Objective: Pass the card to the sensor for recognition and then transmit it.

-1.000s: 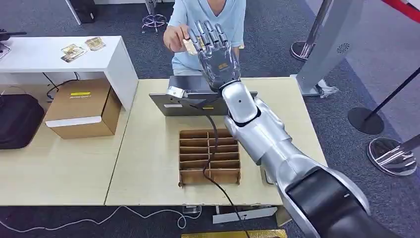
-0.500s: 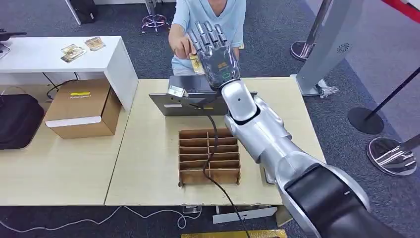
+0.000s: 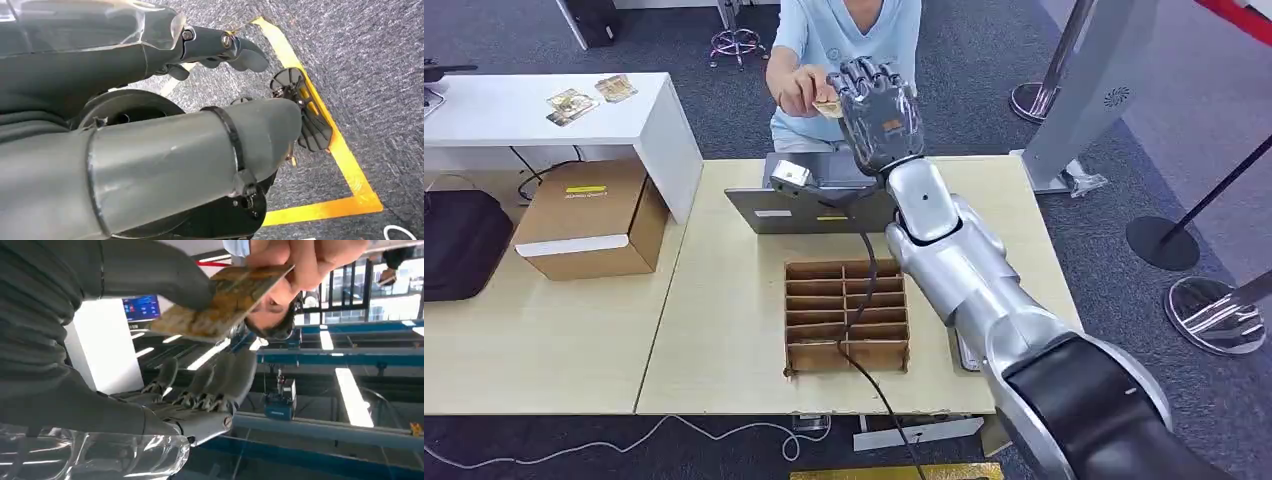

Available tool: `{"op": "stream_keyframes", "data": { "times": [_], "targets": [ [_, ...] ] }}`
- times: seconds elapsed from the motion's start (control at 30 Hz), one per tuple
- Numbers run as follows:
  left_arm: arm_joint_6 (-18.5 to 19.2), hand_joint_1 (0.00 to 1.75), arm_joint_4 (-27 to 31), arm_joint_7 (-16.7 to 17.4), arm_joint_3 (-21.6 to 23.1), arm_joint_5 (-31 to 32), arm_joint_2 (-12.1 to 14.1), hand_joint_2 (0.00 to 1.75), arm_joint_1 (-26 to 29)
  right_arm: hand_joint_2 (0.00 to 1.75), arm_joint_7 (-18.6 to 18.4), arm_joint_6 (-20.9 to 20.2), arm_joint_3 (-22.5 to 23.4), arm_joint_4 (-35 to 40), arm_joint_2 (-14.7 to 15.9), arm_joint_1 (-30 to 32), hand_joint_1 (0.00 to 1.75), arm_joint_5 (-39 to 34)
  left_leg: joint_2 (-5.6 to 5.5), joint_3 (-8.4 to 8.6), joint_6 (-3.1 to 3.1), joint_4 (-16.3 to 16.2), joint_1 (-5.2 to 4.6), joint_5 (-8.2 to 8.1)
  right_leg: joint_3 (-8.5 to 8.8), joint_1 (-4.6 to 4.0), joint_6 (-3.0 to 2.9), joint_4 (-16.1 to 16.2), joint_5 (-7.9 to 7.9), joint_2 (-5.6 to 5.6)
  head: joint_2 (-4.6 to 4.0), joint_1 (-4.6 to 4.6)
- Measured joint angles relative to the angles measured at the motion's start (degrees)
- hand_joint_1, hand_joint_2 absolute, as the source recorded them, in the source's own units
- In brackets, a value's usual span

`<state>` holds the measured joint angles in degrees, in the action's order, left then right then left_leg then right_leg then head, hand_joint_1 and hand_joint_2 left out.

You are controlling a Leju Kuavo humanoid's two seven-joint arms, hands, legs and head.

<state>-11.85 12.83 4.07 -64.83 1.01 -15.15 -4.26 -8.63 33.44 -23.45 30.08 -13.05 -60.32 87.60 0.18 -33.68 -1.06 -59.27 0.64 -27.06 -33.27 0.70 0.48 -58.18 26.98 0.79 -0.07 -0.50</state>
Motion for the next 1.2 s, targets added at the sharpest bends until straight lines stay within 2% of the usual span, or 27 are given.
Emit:
{"op": "stream_keyframes", "data": {
  "times": [0.1,0.23,0.4,0.8,1.07,1.2],
  "targets": [
    [0.0,0.00,0.0,0.0,0.0,0.0,0.0,0.00,0.0,1.75,1.0,3.1,1.5,1.4,0.0,0.7,1.75,-0.2,0.00,0.00,0.00,0.0,0.00,0.00,-0.01,0.00,0.00,0.0,0.00,0.00,0.00,-0.02],
    [-0.6,0.00,0.0,0.0,0.0,0.0,0.0,0.00,0.0,1.75,2.6,5.1,3.2,3.5,0.0,1.3,1.75,-1.0,0.00,-0.01,0.00,0.0,0.00,0.00,-0.01,0.00,0.00,0.0,0.00,0.00,0.00,-0.02],
    [-1.2,0.00,0.0,0.0,0.0,0.0,-0.1,0.00,0.0,1.75,4.2,5.2,4.2,5.2,0.0,1.6,1.75,-2.1,0.00,-0.01,0.00,0.0,0.00,0.00,-0.01,0.00,0.00,0.0,0.00,0.00,0.00,-0.02],
    [-1.4,0.00,0.0,0.8,0.0,0.0,-0.1,0.00,0.0,1.75,5.1,5.3,5.2,7.2,0.0,2.7,1.75,-3.2,0.01,-0.01,0.00,0.0,0.00,0.00,-0.01,0.00,0.00,0.0,0.00,-0.01,0.00,-0.02],
    [-1.2,0.00,0.0,0.8,0.0,-0.1,-0.1,0.00,0.0,1.75,7.4,5.3,5.9,8.4,0.0,3.7,1.75,-7.3,0.01,-0.01,0.00,0.0,0.00,0.00,-0.01,0.00,-0.01,0.0,0.00,-0.01,0.00,-0.02],
    [-1.0,0.00,0.0,0.8,0.0,-0.5,-0.1,0.00,0.0,1.75,9.8,5.1,6.9,8.4,0.0,3.8,1.75,-12.5,0.01,-0.01,0.00,0.0,0.00,0.00,-0.01,0.00,0.00,0.0,0.00,-0.01,0.00,-0.02]
  ]
}}
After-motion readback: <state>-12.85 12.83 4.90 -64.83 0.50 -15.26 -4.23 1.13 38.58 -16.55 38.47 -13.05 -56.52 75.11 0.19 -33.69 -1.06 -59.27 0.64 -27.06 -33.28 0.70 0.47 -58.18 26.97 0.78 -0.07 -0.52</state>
